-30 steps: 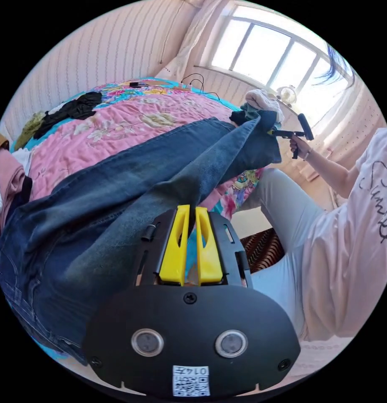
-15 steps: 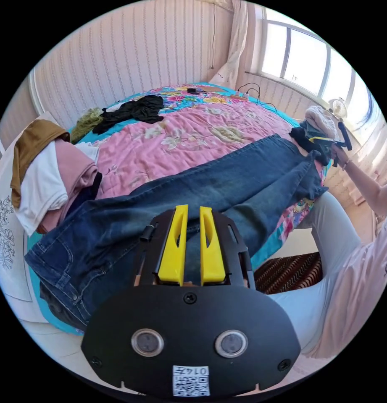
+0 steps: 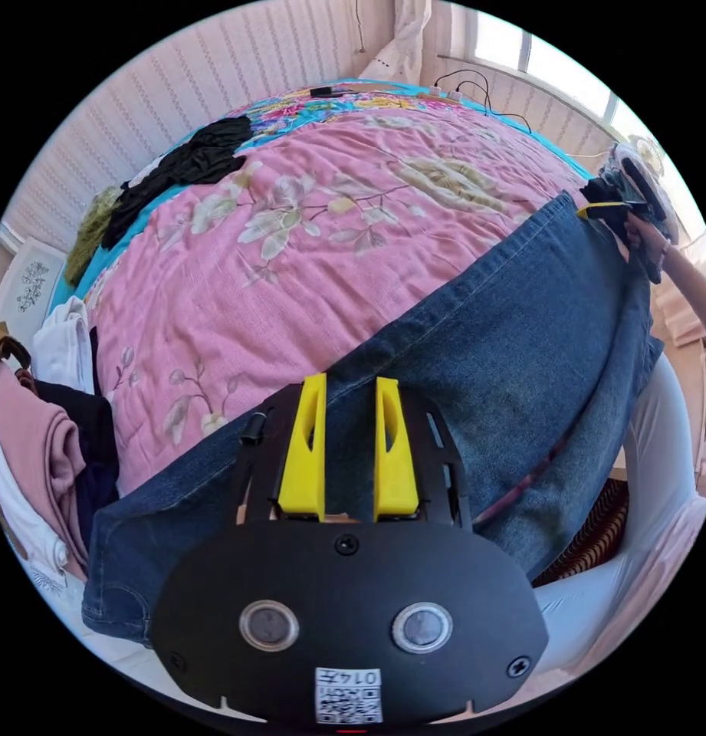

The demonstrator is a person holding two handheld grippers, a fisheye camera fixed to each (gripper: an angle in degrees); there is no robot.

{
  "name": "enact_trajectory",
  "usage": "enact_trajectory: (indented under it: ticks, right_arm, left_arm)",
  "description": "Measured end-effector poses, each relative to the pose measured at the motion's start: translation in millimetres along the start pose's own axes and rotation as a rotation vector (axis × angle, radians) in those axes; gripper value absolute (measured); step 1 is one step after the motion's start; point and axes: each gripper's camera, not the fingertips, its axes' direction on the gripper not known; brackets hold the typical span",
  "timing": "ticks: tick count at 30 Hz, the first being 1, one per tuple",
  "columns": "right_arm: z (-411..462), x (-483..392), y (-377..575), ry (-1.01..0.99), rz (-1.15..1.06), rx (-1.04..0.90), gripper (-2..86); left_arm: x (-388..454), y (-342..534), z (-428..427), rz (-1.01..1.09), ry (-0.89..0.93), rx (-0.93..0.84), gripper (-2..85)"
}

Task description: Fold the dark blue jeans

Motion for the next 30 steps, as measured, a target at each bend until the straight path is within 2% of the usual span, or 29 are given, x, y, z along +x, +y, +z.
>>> enact_trajectory:
  ticks: [3, 6, 16, 21, 24, 28, 30]
  right_arm:
    - [-12, -4, 3, 0.024, -0.031, 0.018, 3.9]
    - [-23, -8, 7, 0.015, -0.067, 0.008, 0.9]
    - [-98, -20, 2, 0.005, -0.121, 0.082, -0.4]
    - [-142, -35, -11, 0.086, -0.163, 0.214, -0.4]
    - [-154, -26, -38, 0.041, -0.157, 0.24, -0.3]
    - [-140, -13, -71, 0.019, -0.048, 0.233, 0.0]
    - [-129, -6, -68, -0.005, 0.062, 0.255, 1.0]
  left_arm:
    - [6, 0, 8, 0.055, 0.004, 0.023, 5.7]
    - [23, -3, 19, 0.144, -0.08, 0.02, 2.0]
    - [26, -4, 31, 0.183, -0.118, 0.06, -1.0]
    - [12, -15, 3, 0.143, -0.186, 0.188, -1.0]
    - [-7, -30, -4, 0.082, -0.222, 0.229, -1.0]
    - [-31, -46, 35, -0.067, -0.118, 0.131, -0.9]
    - [-33, -46, 83, -0.112, -0.054, 0.005, -0.7]
